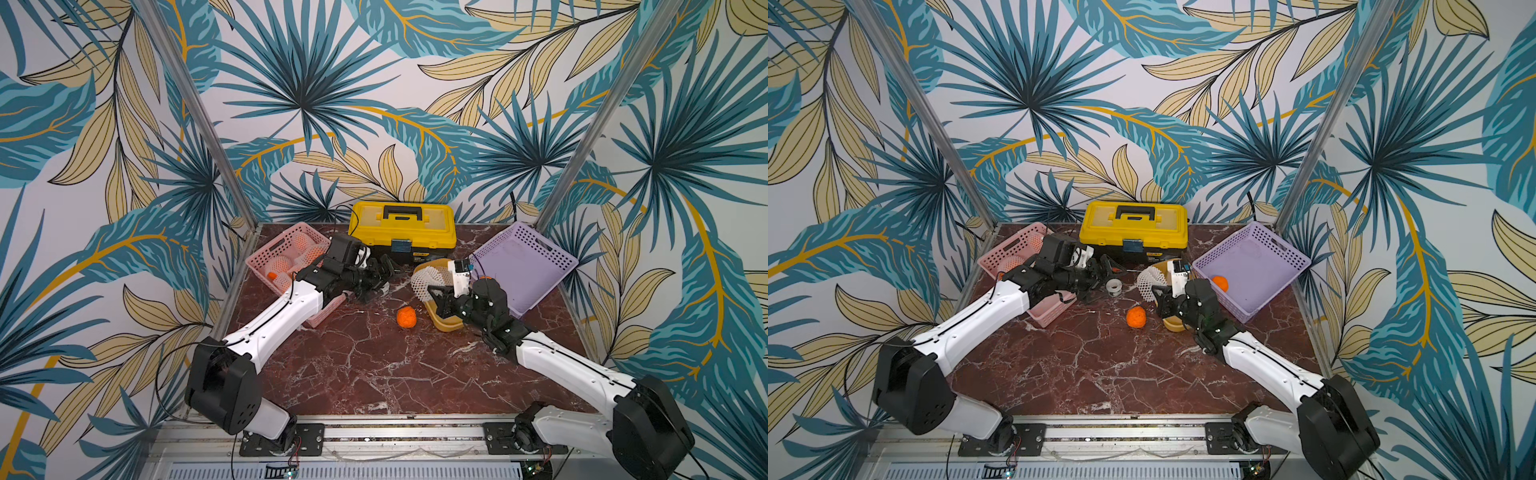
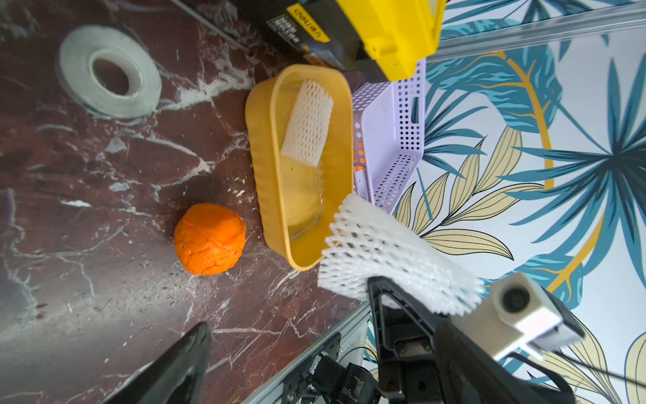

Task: Remove foam nets from oranges
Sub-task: Place the foam net into the storage box.

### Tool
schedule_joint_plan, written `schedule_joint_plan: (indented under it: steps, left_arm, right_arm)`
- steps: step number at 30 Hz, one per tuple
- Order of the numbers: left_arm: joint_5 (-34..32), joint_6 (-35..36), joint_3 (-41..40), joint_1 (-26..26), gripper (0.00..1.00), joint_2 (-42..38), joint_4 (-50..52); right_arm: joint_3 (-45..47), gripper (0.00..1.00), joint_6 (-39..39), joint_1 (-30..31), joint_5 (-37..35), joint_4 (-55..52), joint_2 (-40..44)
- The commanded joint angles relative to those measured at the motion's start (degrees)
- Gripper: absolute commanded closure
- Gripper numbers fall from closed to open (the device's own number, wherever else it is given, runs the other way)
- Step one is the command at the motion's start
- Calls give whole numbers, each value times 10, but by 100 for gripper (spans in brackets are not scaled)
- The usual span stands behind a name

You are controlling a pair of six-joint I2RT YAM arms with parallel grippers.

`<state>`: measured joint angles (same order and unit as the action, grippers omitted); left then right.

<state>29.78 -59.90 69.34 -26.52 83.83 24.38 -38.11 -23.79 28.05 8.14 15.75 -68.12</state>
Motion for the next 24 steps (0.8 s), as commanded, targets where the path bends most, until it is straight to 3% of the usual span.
schedule_joint_plan:
  steps: [1, 8, 11, 16, 24]
  left_arm:
    - [-20, 36, -27, 0, 2, -30, -41]
    - [-88, 90, -8, -55, 0, -6, 14]
    - [-116, 105, 3, -75, 0, 12, 45]
    - [-150, 129, 18, -105, 1, 31, 85]
    - [-159, 123, 2, -112, 0, 38, 95]
  right_arm:
    - [4, 92, -79, -38, 32, -40, 14]
    - [-53, 82, -198, -146, 113, -111, -52]
    - [-106, 81, -209, -175, 152, -159, -111]
    - [-171, 76, -191, -178, 174, -183, -183]
    - [-214, 67, -211, -178, 191, -171, -264]
